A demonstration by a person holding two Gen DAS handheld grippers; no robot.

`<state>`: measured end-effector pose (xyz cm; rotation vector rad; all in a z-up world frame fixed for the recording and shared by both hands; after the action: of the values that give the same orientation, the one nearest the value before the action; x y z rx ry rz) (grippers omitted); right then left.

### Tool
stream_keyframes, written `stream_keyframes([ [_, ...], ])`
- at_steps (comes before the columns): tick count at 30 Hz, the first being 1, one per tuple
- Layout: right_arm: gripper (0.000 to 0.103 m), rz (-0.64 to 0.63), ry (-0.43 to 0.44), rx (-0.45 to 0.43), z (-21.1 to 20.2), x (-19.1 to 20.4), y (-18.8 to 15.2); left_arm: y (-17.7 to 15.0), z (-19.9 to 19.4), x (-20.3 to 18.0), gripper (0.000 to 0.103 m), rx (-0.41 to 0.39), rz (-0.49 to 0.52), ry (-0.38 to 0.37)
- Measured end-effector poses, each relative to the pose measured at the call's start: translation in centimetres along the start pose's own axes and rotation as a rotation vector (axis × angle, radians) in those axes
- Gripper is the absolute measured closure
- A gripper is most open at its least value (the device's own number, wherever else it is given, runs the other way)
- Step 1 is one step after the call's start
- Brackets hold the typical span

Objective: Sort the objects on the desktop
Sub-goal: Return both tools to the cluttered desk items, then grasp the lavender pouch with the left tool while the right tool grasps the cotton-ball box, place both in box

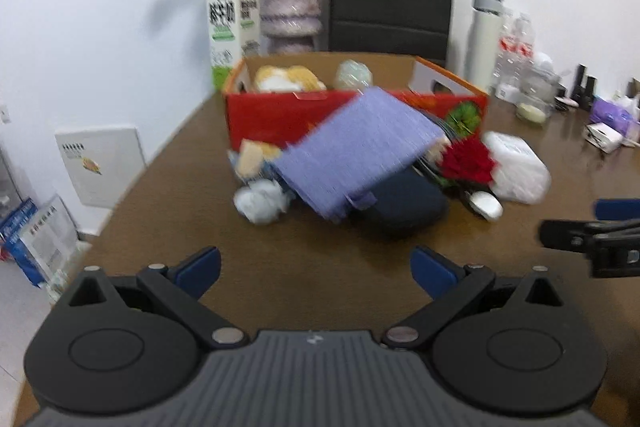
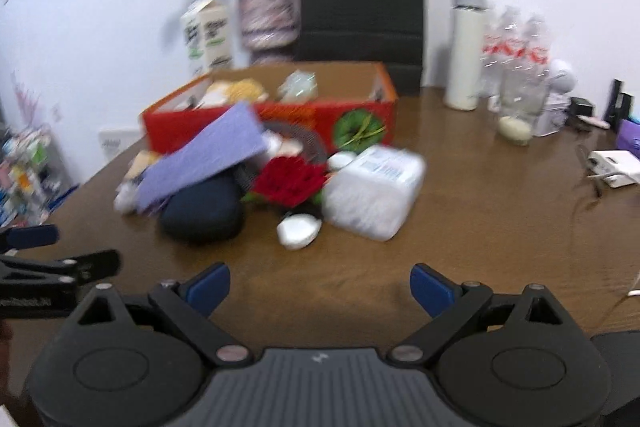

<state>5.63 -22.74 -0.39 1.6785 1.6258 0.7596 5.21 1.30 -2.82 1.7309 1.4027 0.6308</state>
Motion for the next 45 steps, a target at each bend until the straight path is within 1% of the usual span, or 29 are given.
stream_keyframes([
  [4,0.006,0.081,-0.024,-0.004,1.8,-1.5,2.0,2.8,1.1,0.0,0.000,-0.048,0.016,-0.016],
  [7,0.006,0.106,-0.040,-0.007,3.6,-2.0,3.3,4.6,2.6,-0.8,0.000,-0.072,0.034,-0.042],
  [10,0.006,0.150,-0.062,0.003,5.9,-2.3,4.5,5.9,4.9,-2.0,0.000,-0.058,0.042,-0.091],
  [11,0.006,0.166,-0.063,0.001,6.7,-2.5,4.9,6.3,5.9,-2.4,0.000,-0.050,0.045,-0.095],
  [13,0.006,0.184,-0.083,0.021,8.5,-2.8,5.2,6.7,7.4,-2.9,0.000,-0.050,0.068,-0.087],
  [14,0.006,0.193,-0.090,0.036,9.3,-2.9,5.1,6.7,8.1,-3.1,0.000,-0.035,0.079,-0.068],
  [15,0.007,0.200,-0.090,0.044,9.9,-3.0,5.1,6.6,8.7,-3.3,0.000,-0.025,0.086,-0.065],
  [17,0.010,0.203,-0.083,0.064,10.8,-3.1,4.8,6.2,9.4,-3.9,0.000,-0.006,0.089,-0.095],
  [19,0.011,0.210,-0.067,0.064,11.1,-3.1,4.5,5.8,10.0,-4.4,0.000,0.013,0.087,-0.128],
  [20,0.015,0.211,-0.059,0.067,11.1,-3.0,4.4,5.6,10.3,-4.5,0.004,0.019,0.083,-0.130],
  [21,0.026,0.208,-0.050,0.070,11.2,-3.0,4.3,5.6,10.5,-4.5,0.012,0.020,0.078,-0.126],
  [22,0.031,0.203,-0.045,0.073,11.1,-2.9,4.3,5.6,10.8,-4.4,0.019,0.027,0.071,-0.121],
  [23,0.033,0.195,-0.047,0.071,11.0,-2.8,4.3,5.4,11.1,-4.2,0.031,0.041,0.062,-0.117],
  [25,0.034,0.200,-0.042,0.060,10.6,-3.0,4.4,5.6,10.9,-3.9,0.045,0.029,0.060,-0.100],
  [27,0.034,0.212,-0.034,0.039,9.8,-3.3,4.8,5.9,10.2,-3.9,0.069,0.017,0.065,-0.108],
  [28,0.035,0.210,-0.034,0.023,9.3,-3.4,5.0,6.1,9.9,-4.0,0.075,0.014,0.060,-0.118],
  [29,0.035,0.208,-0.035,0.006,8.8,-3.5,5.4,6.3,9.5,-4.1,0.086,0.006,0.053,-0.129],
  [30,0.035,0.206,-0.036,-0.013,8.3,-3.6,5.8,6.6,9.0,-4.2,0.089,-0.006,0.055,-0.136],
  [31,0.035,0.203,-0.036,-0.032,7.8,-3.7,6.2,6.9,8.5,-4.3,0.089,-0.018,0.062,-0.137],
  [33,0.035,0.200,-0.026,-0.065,6.8,-3.7,7.1,7.9,7.5,-4.7,0.094,-0.056,0.070,-0.142],
  [34,0.035,0.199,-0.020,-0.074,6.4,-3.7,7.5,8.5,6.9,-4.9,0.094,-0.075,0.071,-0.151],
  [36,0.035,0.207,-0.012,-0.099,5.7,-3.8,8.5,10.2,5.8,-5.0,0.096,-0.117,0.064,-0.184],
  [39,0.035,0.192,-0.001,-0.147,4.7,-3.5,10.5,13.4,5.0,-5.1,0.097,-0.154,0.072,-0.229],
  [42,0.035,0.214,0.021,-0.193,4.2,-3.3,13.7,17.6,4.9,-5.1,0.097,-0.203,0.130,-0.238],
  [44,0.035,0.234,0.039,-0.220,4.4,-3.0,16.7,20.1,5.9,-5.2,0.097,-0.206,0.172,-0.242],
  [45,0.035,0.243,0.052,-0.233,4.6,-2.7,18.0,21.3,6.7,-5.0,0.097,-0.203,0.177,-0.232],
])
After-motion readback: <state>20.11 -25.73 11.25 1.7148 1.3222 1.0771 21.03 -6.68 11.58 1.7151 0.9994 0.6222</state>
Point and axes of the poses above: each gripper's, at about its wrist camera, not at the fingertips, and z roughly the way its jaws point, x to its left, y to its top, the point moved 10 cm from there along z, roughly the way its jaws point, and after that the axes turned 11 degrees about -y, right-handed, at the moved point
